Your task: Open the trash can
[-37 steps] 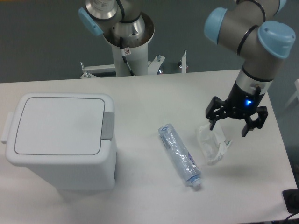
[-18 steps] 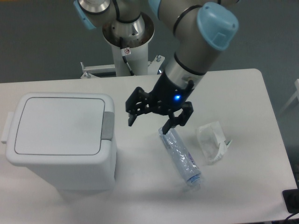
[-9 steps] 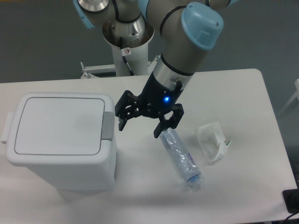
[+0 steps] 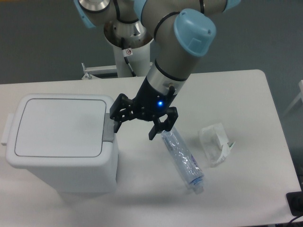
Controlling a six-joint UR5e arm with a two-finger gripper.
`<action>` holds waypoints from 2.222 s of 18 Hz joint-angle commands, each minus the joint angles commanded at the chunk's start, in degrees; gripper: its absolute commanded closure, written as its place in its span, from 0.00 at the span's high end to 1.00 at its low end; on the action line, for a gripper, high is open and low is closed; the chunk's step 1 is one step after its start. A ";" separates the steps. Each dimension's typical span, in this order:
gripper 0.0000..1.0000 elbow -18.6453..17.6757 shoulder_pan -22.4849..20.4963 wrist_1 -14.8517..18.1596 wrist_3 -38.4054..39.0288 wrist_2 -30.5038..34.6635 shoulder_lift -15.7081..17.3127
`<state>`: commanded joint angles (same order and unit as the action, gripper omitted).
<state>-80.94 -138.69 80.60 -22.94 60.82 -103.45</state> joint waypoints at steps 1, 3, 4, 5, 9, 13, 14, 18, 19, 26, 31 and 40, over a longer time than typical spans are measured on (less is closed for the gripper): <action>1.00 -0.09 0.00 0.00 0.00 0.00 0.09; 1.00 -0.09 0.09 0.09 0.00 0.00 0.18; 1.00 -0.01 0.09 0.09 0.00 -0.09 0.18; 1.00 0.08 0.09 0.09 0.00 -0.09 0.18; 1.00 0.69 0.09 -0.18 -0.17 0.00 -0.17; 1.00 0.52 0.18 -2.37 -0.09 2.54 -0.79; 1.00 0.52 0.18 -2.46 -0.09 2.72 -0.88; 1.00 0.61 0.18 -2.46 -0.09 2.72 -0.88; 1.00 0.70 0.18 -2.46 -0.09 2.64 -0.79; 1.00 3.50 -0.70 -4.91 -0.70 2.99 -0.96; 1.00 3.68 -5.80 -7.65 -6.48 14.15 -3.86; 1.00 3.69 -15.80 -7.03 -32.64 27.49 -8.17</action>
<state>-77.25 -154.49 73.56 -55.58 88.31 -111.62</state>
